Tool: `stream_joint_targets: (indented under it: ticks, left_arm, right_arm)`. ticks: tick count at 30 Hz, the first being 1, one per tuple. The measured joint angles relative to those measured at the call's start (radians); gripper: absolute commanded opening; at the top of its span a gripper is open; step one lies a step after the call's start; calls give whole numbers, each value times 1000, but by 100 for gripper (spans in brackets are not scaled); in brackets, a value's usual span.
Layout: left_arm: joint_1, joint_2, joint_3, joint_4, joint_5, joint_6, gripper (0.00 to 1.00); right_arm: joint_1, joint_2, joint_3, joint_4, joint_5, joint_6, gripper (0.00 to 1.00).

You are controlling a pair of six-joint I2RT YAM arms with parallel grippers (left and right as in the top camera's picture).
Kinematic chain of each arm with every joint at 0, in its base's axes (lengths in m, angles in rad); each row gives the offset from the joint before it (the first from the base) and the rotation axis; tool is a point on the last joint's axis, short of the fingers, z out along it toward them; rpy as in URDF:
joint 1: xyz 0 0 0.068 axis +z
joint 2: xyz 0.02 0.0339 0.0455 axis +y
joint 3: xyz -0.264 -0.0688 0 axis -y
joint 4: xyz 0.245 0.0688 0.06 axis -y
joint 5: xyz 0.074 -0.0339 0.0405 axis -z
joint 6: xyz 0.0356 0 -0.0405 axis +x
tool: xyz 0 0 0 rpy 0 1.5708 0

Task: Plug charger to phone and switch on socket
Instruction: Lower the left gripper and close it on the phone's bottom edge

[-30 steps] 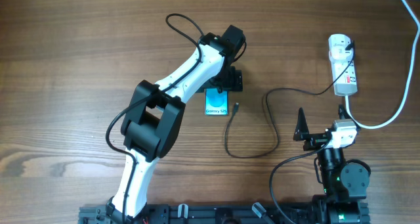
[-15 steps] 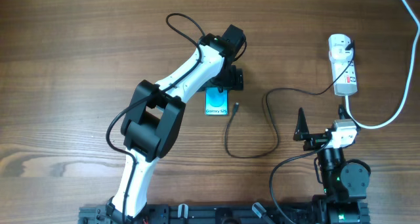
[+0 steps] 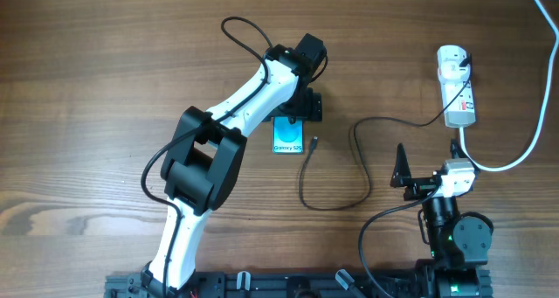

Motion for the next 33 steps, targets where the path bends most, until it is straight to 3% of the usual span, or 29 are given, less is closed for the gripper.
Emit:
stream_joint_targets:
  ticks: [21,33]
  left_arm:
    - [2,47,6,-10,5,8,100]
    - [40,47,13,-37,80,8,100]
  right_arm:
    - [0,0,0,0,0,0,100]
    - [0,0,0,0,0,0,100]
